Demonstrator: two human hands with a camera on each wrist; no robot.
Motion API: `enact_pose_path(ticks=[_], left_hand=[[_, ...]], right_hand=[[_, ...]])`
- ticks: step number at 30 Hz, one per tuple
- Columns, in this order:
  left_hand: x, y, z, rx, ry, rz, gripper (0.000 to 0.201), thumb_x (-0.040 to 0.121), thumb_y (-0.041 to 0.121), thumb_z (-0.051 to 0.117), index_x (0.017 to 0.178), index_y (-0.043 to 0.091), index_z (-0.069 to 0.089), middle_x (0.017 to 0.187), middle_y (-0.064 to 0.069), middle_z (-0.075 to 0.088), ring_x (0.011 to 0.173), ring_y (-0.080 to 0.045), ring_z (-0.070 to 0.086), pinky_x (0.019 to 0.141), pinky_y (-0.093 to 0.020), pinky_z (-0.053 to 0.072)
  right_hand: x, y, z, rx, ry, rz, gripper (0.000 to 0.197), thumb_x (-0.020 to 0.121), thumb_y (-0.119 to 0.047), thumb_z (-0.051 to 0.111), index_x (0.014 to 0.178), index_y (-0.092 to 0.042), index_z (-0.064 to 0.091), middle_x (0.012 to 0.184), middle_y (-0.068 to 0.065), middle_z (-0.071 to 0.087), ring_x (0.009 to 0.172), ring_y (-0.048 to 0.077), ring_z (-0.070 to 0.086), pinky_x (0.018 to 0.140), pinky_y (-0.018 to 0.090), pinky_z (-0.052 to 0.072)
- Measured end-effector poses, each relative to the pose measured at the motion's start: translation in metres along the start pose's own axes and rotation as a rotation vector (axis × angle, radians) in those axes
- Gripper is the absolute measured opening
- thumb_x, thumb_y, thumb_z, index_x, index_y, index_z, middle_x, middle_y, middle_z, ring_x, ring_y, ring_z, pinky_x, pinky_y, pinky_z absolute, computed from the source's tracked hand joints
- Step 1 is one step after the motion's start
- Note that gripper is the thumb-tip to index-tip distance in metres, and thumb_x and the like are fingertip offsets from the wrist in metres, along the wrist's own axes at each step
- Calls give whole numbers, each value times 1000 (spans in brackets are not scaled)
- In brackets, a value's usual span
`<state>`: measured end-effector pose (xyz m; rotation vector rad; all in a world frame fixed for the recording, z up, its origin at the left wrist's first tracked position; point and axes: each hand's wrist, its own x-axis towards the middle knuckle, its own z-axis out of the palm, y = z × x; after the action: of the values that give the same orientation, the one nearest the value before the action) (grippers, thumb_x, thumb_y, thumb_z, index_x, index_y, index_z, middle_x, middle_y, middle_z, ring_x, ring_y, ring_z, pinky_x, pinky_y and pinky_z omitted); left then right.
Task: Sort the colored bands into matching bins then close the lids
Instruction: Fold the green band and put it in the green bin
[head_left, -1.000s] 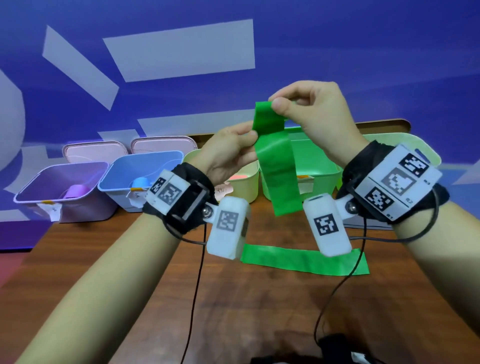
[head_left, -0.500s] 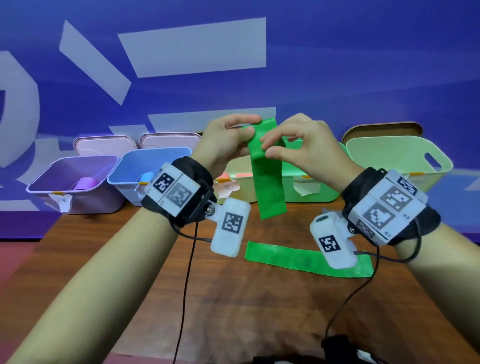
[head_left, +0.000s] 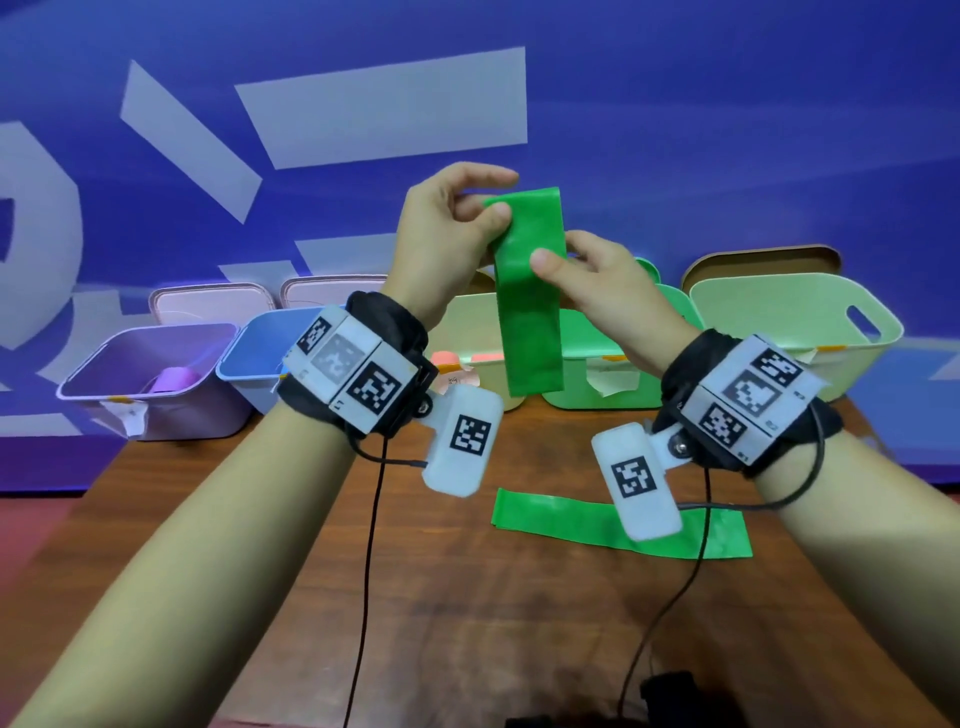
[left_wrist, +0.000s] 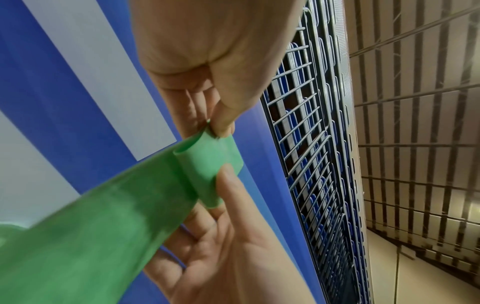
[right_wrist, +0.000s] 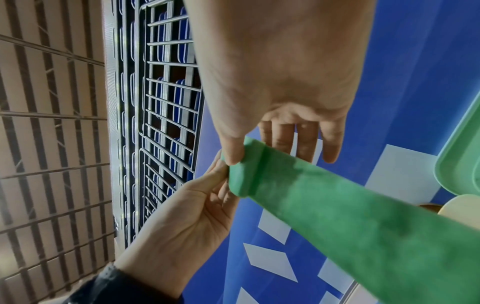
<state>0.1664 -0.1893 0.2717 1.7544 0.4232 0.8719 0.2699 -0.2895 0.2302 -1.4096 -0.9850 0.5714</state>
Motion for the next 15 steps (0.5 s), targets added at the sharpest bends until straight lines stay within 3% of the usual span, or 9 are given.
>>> enact_pose_path(ticks=[3,6,8,10,12,15], left_hand=[[3,2,2,-20,27,-22,19,91,-5,51,103,9,58,69,2,67,64,-7,66,61,-25,56],[5,-2,5,-41,43,-96,15,92,1,52,105,9,55,74,-2,65,63,-8,64,67,-29,56],[4,-6,5,-103,13,-194,10,94,9,53,103,8,57,63,3,62,54,-6,60,76,-34,54],[1,-11,6,-179,-71,-299,20,94,17,53,106,2,59,45,9,53,45,-3,52,90,-39,49],[-4,-14,8,-221,-136,-384,22,98,19,48,105,0,57,37,10,48,39,1,51,96,-35,46],[-10,-20,12,-202,-161,-433,10,95,16,53,94,8,58,50,8,61,46,0,59,80,-25,53]], right_hand=[[-1,-2,0,47,2,29,15,95,-17,52,107,-13,59,92,6,68,70,3,67,65,19,55],[0,-3,-3,12,35,18,10,93,-14,54,96,-13,64,89,12,68,70,13,66,65,25,54],[1,-3,-5,-16,60,15,10,92,-13,56,88,-16,65,82,9,68,70,14,65,67,28,53],[2,-2,-7,-53,83,14,12,91,-13,57,83,-17,65,78,6,68,70,16,64,69,30,53],[2,-1,-8,-95,106,8,11,90,-12,59,82,-15,65,76,7,67,69,17,63,71,33,52],[4,1,-10,-151,162,8,15,89,-14,61,89,0,66,81,21,67,71,22,61,71,37,50]])
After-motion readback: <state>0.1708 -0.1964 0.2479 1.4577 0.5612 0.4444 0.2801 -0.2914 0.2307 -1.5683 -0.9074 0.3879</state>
